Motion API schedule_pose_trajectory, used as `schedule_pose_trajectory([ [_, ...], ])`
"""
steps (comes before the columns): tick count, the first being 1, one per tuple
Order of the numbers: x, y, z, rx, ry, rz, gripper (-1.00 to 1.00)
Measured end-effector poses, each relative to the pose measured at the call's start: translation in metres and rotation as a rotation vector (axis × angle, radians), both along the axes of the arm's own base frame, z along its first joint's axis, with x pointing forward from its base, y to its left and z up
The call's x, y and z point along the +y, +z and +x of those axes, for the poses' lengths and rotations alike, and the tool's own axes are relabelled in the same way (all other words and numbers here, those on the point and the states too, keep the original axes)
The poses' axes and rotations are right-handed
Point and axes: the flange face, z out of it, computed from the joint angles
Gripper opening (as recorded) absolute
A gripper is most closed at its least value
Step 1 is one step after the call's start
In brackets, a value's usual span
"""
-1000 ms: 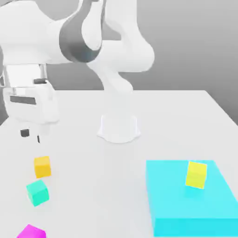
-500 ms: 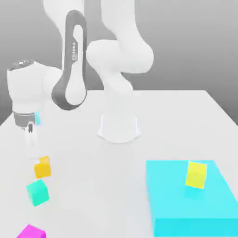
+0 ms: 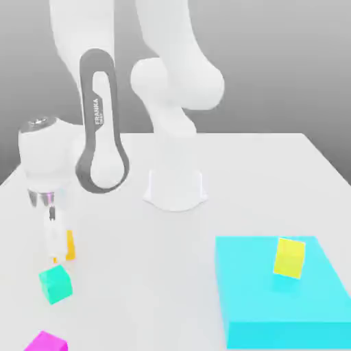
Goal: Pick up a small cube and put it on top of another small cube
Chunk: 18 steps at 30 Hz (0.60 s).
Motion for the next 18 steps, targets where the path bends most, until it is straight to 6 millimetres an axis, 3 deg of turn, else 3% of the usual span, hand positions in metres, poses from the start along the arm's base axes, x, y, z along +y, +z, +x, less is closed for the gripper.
schedule_pose_trajectory([
  [5,0.0,0.0,0.0,0.0,0.0,0.0,-1.0],
  [18,-0.009,0.051,0.005,-0.007,0.004,-0.02,-1.0],
])
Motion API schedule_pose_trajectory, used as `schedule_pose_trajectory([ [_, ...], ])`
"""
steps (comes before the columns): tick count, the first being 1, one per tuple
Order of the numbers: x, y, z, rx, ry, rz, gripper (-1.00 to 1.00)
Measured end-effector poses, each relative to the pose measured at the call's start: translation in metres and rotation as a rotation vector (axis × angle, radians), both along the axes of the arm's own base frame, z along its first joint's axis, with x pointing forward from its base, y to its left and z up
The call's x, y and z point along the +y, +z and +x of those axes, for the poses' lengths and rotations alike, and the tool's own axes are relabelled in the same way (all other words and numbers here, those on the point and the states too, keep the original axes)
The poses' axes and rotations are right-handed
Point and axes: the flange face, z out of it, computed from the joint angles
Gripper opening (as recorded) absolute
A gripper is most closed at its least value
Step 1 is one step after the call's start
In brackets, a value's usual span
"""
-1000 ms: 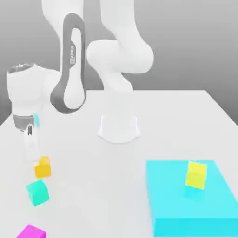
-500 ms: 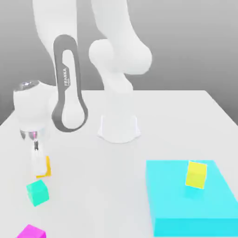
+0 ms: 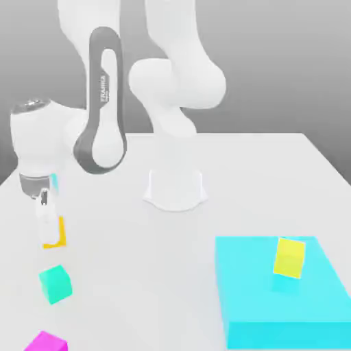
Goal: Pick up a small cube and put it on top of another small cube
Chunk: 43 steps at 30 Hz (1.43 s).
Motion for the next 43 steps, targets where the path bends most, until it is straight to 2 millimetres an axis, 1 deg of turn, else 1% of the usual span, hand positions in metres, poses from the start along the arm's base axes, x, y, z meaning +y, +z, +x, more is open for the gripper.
schedule_pose_trajectory([
  [7,0.009,0.014,-0.004,0.005,-0.005,0.019,-1.0],
  [9,0.009,0.017,-0.001,0.007,0.056,0.022,-1.0],
  [23,0.018,0.04,0.063,0.017,0.791,0.019,-1.0],
  [33,0.03,0.061,0.108,0.022,1.322,0.016,-1.0],
  [34,0.032,0.058,0.111,0.022,1.358,0.016,-1.0],
  [35,0.031,0.051,0.113,0.022,1.373,0.016,-1.0],
  [39,0.03,0.008,0.113,0.022,1.386,0.016,-1.0],
  [40,0.03,0.0,0.113,0.023,1.385,0.016,1.0],
  [43,0.03,0.0,0.113,0.023,1.385,0.016,1.0],
])
